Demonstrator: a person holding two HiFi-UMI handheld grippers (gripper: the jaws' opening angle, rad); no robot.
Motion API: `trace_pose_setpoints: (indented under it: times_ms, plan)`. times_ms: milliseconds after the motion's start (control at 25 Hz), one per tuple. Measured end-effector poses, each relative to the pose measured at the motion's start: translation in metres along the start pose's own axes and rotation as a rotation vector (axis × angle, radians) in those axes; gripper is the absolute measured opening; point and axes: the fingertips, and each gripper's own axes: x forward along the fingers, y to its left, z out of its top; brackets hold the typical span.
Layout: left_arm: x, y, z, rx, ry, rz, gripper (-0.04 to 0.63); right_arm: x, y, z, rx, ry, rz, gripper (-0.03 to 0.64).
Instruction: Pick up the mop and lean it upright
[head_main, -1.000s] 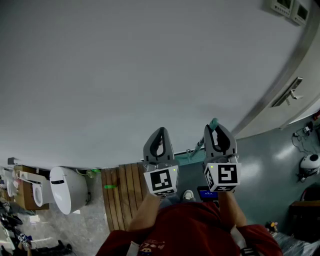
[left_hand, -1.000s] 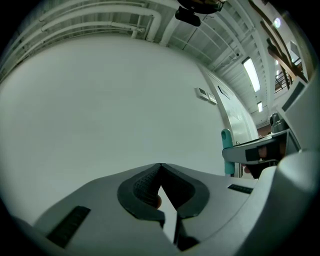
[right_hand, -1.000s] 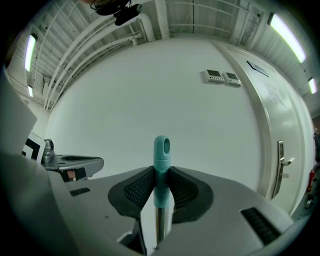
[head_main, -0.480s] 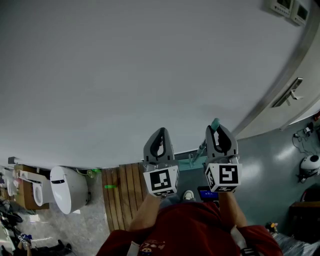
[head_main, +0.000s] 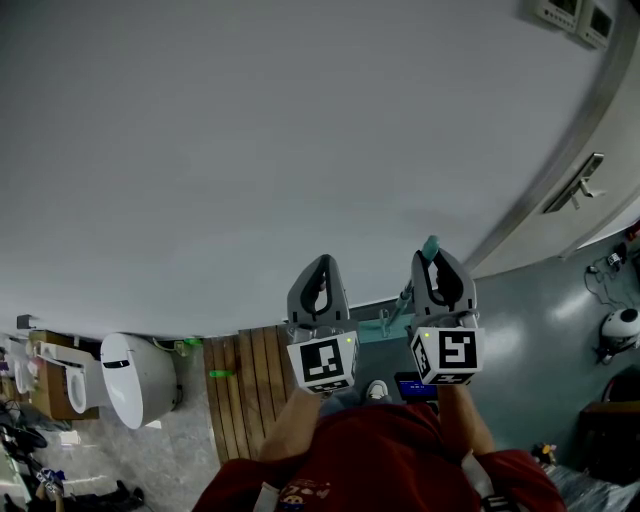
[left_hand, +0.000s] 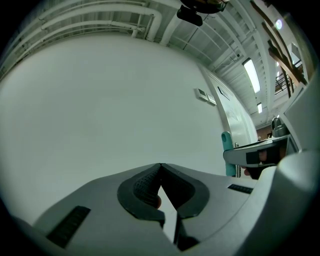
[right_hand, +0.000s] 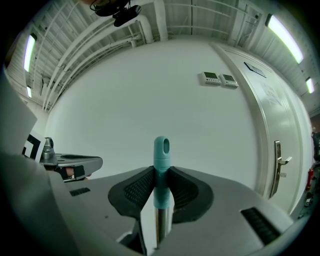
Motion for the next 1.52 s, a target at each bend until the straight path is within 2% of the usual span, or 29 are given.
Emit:
trace_pose_setpoints:
  times_ms: [320,1160,1520]
  plan:
    - [-0.002,-0.004,0.004,-0.002,-0.013,-0.009,0.014,-0.001,-0.001,-0.014,0.007,0.016,-0.006,0.103]
    - [0.001,0.001,-0.010,0.020,0.027,0.006,0.014,0.017,0.012,-0.137,-0.004,0.230,-0.003,0.103]
    - [0.002,0.001,-0.012,0.015,0.024,0.006,0.014,0.018,0.010,-0.142,-0.002,0.226,-0.009,0.103]
